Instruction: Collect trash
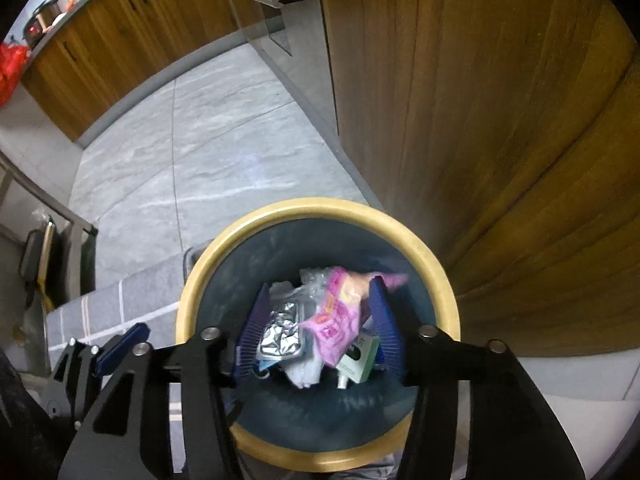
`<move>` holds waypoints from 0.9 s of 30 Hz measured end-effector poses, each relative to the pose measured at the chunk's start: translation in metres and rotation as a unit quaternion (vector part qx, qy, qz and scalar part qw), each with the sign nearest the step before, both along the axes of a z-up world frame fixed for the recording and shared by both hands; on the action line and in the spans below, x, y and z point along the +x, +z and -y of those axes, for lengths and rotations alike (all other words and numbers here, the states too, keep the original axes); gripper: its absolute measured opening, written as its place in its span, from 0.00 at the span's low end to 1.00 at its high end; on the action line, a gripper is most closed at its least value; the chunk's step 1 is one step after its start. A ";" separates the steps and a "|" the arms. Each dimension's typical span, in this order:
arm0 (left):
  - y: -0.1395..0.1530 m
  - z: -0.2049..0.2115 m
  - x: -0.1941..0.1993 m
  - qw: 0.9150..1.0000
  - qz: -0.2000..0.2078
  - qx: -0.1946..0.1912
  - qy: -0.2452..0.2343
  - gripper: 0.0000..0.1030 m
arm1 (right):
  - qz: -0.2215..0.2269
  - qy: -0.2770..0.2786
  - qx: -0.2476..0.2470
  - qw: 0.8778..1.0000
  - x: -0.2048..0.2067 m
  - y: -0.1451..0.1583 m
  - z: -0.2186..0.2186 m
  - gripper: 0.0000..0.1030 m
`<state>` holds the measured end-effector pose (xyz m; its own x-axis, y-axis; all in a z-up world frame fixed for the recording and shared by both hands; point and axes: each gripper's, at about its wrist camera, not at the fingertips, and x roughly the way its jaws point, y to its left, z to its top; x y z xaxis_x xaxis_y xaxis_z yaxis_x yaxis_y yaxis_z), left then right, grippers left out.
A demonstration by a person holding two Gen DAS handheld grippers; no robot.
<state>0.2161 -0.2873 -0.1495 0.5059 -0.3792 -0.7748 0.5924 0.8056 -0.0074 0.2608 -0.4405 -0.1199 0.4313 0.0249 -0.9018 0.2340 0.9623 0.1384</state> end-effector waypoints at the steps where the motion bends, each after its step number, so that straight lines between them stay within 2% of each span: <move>1: 0.002 -0.002 -0.001 1.000 -0.001 0.000 0.001 0.84 | 0.001 -0.001 0.001 1.000 -0.001 0.001 -0.001 0.64; 6: 0.021 -0.028 -0.017 1.000 0.003 -0.007 0.019 0.86 | 0.002 0.008 0.006 1.000 -0.013 0.008 -0.008 0.65; 13: 0.061 -0.078 -0.051 0.998 0.002 -0.023 0.053 0.87 | 0.021 -0.013 0.053 0.998 -0.058 0.035 -0.019 0.66; 17: 0.083 -0.105 -0.071 0.997 0.007 -0.028 0.072 0.94 | 0.039 0.008 0.019 0.999 -0.096 0.051 -0.042 0.70; 19: 0.095 -0.120 -0.082 0.996 0.014 -0.030 0.086 0.94 | 0.055 0.017 0.009 0.998 -0.115 0.059 -0.052 0.81; 22: 0.112 -0.139 -0.097 0.993 0.030 -0.028 0.110 0.94 | 0.073 0.023 -0.014 0.997 -0.141 0.066 -0.065 0.88; 24: 0.120 -0.149 -0.109 0.991 0.043 -0.037 0.118 0.94 | 0.082 0.021 -0.025 0.996 -0.158 0.069 -0.072 0.89; 27: 0.126 -0.155 -0.125 0.990 0.066 -0.028 0.123 0.95 | 0.095 0.018 -0.034 0.995 -0.180 0.072 -0.082 0.91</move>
